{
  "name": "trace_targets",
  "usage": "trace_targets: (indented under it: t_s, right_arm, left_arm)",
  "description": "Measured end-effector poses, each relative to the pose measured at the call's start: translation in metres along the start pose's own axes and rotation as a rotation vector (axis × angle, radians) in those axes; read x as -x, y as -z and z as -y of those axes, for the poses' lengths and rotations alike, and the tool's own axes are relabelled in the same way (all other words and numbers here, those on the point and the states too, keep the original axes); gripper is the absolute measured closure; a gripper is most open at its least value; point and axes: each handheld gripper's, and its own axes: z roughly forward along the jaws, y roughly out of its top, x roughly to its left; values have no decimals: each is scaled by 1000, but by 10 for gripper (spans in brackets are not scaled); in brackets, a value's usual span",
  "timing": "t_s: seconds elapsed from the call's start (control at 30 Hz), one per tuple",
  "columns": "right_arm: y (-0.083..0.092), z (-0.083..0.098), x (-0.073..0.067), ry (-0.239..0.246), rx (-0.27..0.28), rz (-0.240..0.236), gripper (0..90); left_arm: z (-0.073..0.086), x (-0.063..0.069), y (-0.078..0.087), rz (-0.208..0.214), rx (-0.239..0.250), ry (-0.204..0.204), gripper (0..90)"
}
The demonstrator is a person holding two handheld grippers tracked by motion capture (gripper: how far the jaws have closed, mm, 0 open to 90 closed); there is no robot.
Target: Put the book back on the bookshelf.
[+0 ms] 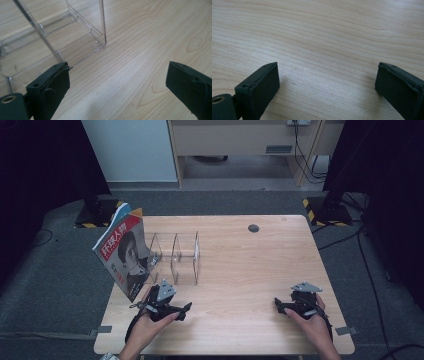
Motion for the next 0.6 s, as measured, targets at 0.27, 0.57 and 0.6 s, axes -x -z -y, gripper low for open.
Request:
trace_targets:
  t_s: [0.27,0.57,0.6]
  right_arm:
    - [0,0,0,0,0,0,58]
    - [0,0,0,0,0,0,58]
    - [0,0,0,0,0,0,58]
  left_arm:
    - [-5,10,-11,34,-28,-1,47]
    - [-13,25,-24,69,-52,-51,46]
    - [-13,27,-25,73,-54,-56,47]
